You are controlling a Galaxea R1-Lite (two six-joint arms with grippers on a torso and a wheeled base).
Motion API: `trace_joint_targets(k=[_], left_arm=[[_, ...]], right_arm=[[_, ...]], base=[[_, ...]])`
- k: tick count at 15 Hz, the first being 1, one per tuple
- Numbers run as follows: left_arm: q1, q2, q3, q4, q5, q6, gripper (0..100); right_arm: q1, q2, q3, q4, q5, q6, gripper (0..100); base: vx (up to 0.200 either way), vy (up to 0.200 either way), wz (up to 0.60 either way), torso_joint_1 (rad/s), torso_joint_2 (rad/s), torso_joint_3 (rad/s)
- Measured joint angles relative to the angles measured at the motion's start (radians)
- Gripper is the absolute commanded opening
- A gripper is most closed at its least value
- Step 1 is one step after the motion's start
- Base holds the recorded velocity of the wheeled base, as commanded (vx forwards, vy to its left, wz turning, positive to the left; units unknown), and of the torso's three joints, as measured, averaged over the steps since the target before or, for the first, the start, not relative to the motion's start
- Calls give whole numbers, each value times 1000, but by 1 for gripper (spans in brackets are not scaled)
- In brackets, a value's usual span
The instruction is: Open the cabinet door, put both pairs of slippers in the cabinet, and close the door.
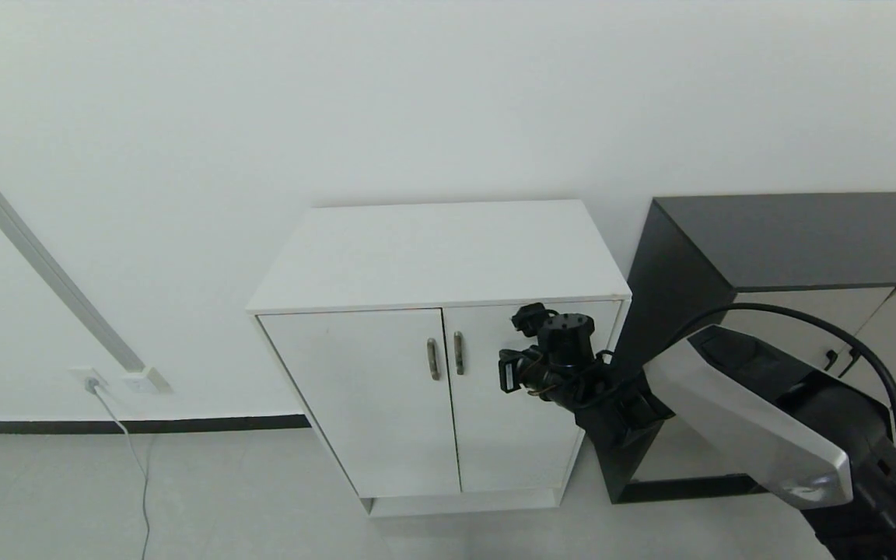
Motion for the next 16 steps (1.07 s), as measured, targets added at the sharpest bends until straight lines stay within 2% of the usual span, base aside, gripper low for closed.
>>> trace_joint_targets(k=[4,7,11,16], left_arm=[[0,0,0,0,0,0,0],[0,0,0,0,0,0,0],[0,0,0,0,0,0,0],[0,0,0,0,0,0,0]], right_arm=[[-5,2,5,-9,-1,2,0],[-1,-35,81,-45,-2,2,0],[0,-138,313,-186,-3,2,0],[-60,-315,740,-459,-58,1,0]], base=[[0,0,0,0,0,0],[0,0,0,0,0,0],[0,0,0,0,0,0],[0,0,0,0,0,0]])
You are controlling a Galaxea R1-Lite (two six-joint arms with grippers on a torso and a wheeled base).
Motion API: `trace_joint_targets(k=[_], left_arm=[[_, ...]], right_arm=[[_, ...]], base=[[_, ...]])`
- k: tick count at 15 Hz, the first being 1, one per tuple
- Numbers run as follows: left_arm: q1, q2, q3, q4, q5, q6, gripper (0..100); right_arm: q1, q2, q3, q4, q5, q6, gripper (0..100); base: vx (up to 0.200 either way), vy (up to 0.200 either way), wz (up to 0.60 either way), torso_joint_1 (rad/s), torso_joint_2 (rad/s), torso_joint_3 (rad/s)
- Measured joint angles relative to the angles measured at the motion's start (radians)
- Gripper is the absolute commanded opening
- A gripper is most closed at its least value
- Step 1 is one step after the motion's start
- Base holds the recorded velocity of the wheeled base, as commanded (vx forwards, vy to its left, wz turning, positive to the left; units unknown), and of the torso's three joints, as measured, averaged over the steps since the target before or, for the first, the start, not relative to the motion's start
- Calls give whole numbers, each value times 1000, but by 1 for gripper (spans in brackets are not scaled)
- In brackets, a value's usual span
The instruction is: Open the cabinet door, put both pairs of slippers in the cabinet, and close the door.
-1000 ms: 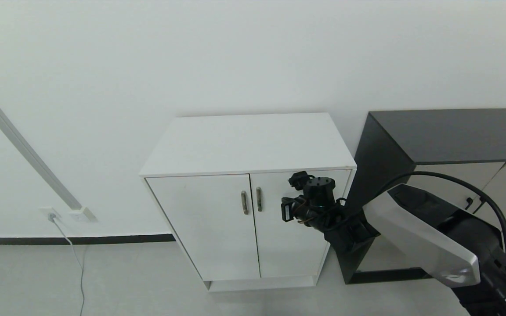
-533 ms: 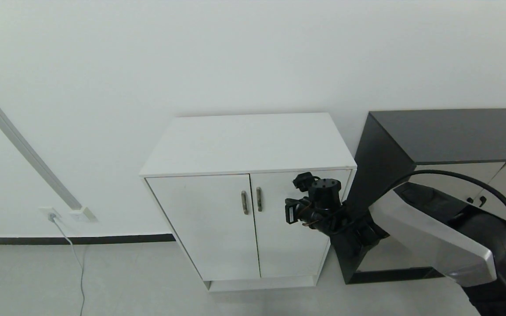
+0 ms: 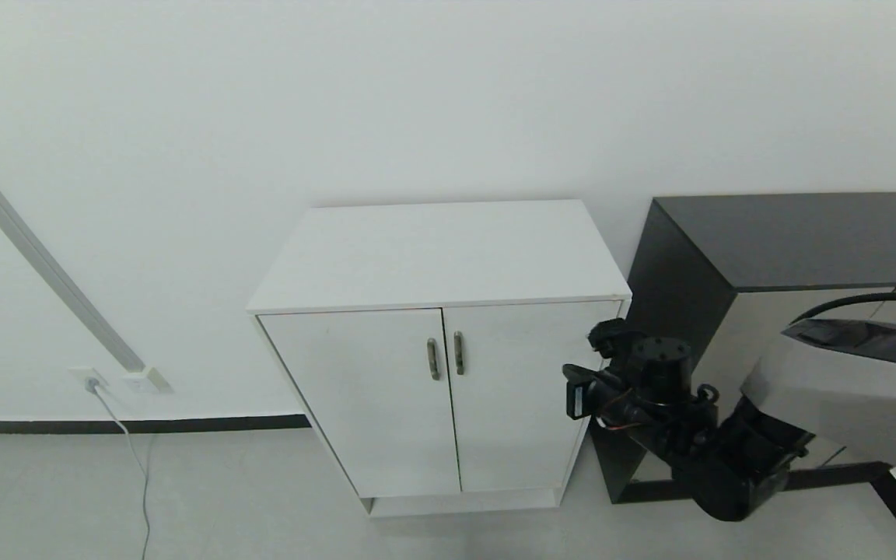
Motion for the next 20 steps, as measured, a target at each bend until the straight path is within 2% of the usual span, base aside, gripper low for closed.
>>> trace_joint_targets(k=[3,6,9,11,13,16,20], left_arm=[[0,0,0,0,0,1,0],[0,0,0,0,1,1,0],[0,0,0,0,1,1,0],[0,0,0,0,1,1,0],[0,0,0,0,0,2,0],[0,0,0,0,0,1,0],[0,0,0,0,0,1,0]], right_arm=[[-118,-111,268,-161,-17,-25,0],[-238,-219,479,-289,-20,-61,0],[-332,-359,668,-343,-18,-72,0],[-358,-459,748,-349,-16,-76,0],[-372,-582,796,-316,-15,-83,0],[-384,-753,820,-187,-14,-98,0],[-387,-993,810,91,-12,-118,0]], base=[[0,0,0,0,0,0],[0,0,0,0,0,0],[0,0,0,0,0,0],[0,0,0,0,0,0],[0,0,0,0,0,0],[0,0,0,0,0,0],[0,0,0,0,0,0]])
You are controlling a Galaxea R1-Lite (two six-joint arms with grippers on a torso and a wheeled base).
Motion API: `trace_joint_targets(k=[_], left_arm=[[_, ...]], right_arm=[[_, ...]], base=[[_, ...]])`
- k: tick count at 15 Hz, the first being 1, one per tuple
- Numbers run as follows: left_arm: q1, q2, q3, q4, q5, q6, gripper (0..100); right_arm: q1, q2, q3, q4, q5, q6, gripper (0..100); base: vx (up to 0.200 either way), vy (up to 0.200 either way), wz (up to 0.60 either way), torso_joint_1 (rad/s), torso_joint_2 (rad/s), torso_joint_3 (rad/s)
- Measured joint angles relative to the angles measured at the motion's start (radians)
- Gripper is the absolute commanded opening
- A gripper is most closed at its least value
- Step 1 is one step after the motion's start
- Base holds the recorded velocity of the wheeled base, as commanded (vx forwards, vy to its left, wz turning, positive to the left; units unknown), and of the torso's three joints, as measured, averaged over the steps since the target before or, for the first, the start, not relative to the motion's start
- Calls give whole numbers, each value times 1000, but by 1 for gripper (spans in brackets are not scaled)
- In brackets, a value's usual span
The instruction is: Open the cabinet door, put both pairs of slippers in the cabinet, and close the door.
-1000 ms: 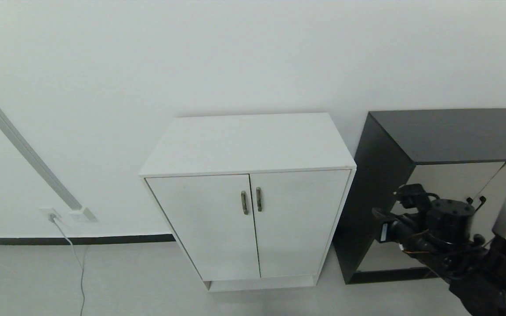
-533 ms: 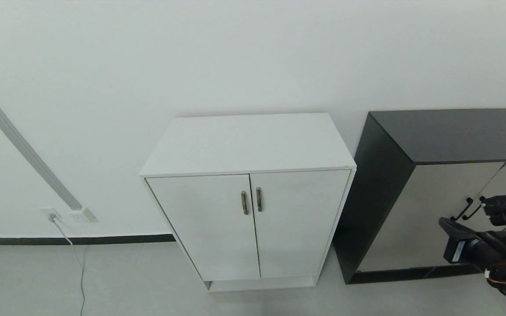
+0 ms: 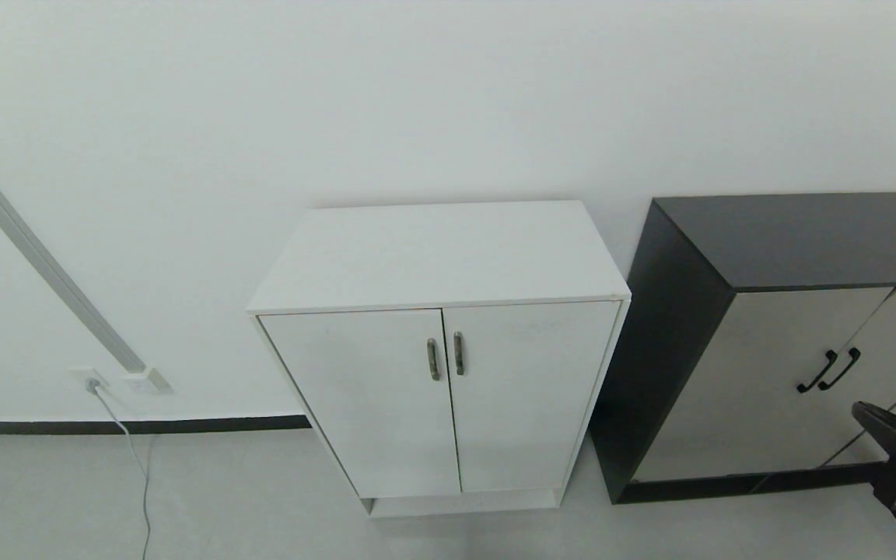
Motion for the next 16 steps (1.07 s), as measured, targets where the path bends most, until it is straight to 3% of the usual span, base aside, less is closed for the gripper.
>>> trace_joint_targets(k=[4,7,16], left_arm=[[0,0,0,0,0,0,0],[0,0,0,0,0,0,0],[0,0,0,0,0,0,0]], right_arm=[[-1,-241,-67,365,29,-7,0],[-1,-382,-104,563,68,-8,0],[6,-710,-50,908,111,-8,0]], base=[[0,0,0,0,0,0],[0,0,0,0,0,0],[0,0,0,0,0,0]])
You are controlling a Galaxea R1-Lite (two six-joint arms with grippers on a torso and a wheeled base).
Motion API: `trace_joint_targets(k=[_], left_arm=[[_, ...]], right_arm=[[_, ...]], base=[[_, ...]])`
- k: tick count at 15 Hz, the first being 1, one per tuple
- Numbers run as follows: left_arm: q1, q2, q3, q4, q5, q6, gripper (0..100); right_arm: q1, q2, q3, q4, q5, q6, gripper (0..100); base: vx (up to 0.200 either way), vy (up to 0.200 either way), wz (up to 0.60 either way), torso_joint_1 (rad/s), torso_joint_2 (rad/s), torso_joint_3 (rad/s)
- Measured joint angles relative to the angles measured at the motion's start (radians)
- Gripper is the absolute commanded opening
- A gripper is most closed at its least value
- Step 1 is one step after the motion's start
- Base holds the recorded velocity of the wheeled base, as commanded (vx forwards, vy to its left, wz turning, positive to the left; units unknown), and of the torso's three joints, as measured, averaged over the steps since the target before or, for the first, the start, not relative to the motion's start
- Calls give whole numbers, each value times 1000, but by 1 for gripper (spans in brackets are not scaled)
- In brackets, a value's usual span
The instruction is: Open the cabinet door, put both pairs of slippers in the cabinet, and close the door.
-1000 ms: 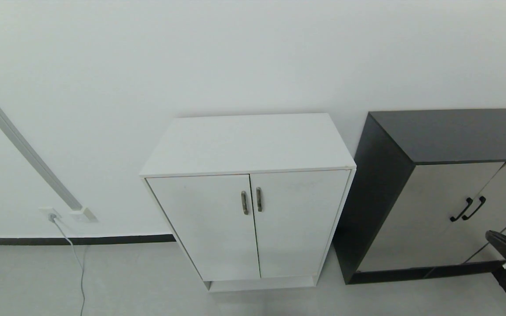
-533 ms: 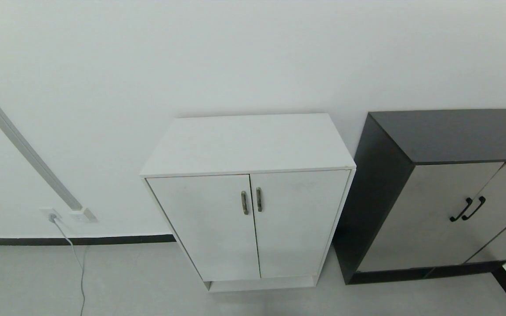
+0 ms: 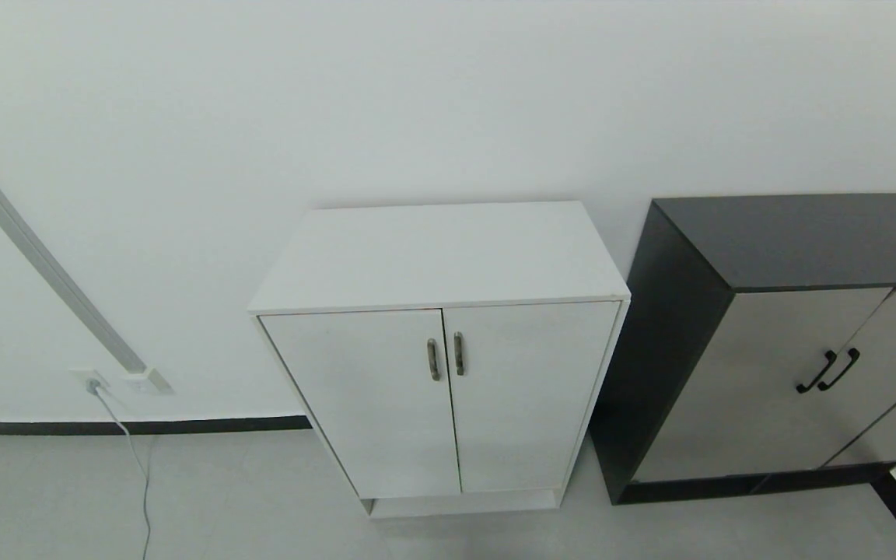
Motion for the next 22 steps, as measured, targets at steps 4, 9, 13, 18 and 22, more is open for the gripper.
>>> trace_joint_targets(k=[4,9,13,18,22], left_arm=[[0,0,0,0,0,0,0],[0,0,0,0,0,0,0],[0,0,0,0,0,0,0],[0,0,0,0,0,0,0],[0,0,0,0,-1,0,0]], right_arm=[[2,-138,60,122,20,1,0],[37,-329,66,221,-1,4,0],[-46,-426,66,222,-17,3,0],[-67,-472,66,221,-22,22,0],[-90,-492,66,221,-22,29,0]], base=[[0,0,0,0,0,0],[0,0,0,0,0,0],[0,0,0,0,0,0],[0,0,0,0,0,0],[0,0,0,0,0,0]])
